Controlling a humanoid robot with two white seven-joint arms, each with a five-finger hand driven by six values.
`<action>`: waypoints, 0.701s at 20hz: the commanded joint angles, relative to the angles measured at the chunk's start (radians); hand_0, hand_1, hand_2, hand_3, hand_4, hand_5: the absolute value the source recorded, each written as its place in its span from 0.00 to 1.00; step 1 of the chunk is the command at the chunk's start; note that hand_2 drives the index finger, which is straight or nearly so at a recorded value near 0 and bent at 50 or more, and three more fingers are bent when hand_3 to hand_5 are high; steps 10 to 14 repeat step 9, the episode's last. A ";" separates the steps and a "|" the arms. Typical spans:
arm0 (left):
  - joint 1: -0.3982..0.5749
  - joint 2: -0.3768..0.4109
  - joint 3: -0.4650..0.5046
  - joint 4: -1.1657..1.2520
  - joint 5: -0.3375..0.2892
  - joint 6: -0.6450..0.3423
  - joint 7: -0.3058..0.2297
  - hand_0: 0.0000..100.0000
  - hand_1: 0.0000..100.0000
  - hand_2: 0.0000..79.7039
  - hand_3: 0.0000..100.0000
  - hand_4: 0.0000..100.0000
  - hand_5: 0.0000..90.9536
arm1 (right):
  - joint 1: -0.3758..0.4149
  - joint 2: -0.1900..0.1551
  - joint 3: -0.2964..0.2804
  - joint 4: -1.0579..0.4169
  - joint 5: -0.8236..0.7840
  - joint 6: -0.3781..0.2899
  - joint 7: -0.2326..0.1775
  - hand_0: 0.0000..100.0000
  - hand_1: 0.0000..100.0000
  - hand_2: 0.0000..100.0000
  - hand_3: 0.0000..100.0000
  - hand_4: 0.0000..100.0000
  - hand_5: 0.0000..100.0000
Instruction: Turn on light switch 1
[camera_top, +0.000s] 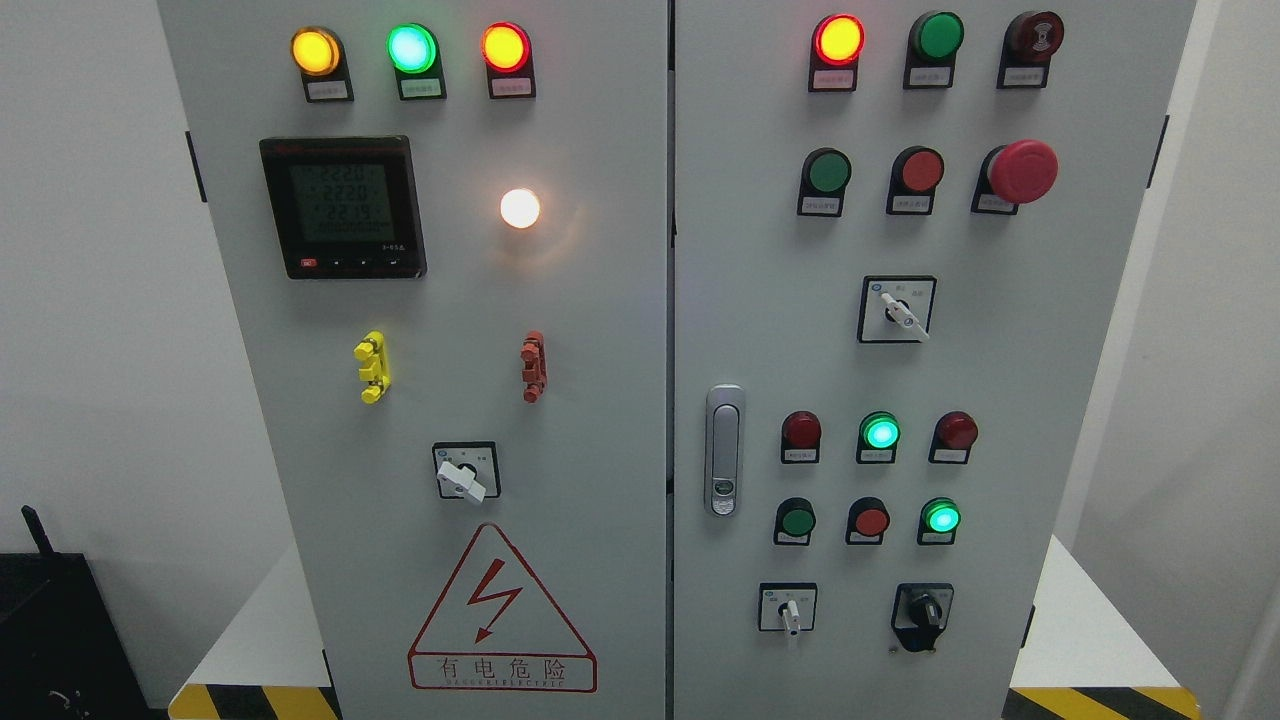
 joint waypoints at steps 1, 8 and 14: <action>-0.025 -0.029 -0.007 0.122 0.027 0.002 -0.003 0.06 0.00 0.00 0.00 0.00 0.00 | 0.000 0.000 0.000 0.000 -0.025 0.000 0.000 0.00 0.00 0.00 0.00 0.00 0.00; -0.031 -0.037 -0.007 0.119 0.047 0.002 -0.003 0.07 0.00 0.00 0.00 0.00 0.00 | 0.000 0.000 0.000 0.000 -0.025 0.000 0.000 0.00 0.00 0.00 0.00 0.00 0.00; -0.031 -0.037 -0.007 0.116 0.049 0.002 -0.003 0.07 0.00 0.00 0.00 0.00 0.00 | 0.000 0.000 0.000 0.000 -0.025 0.000 0.000 0.00 0.00 0.00 0.00 0.00 0.00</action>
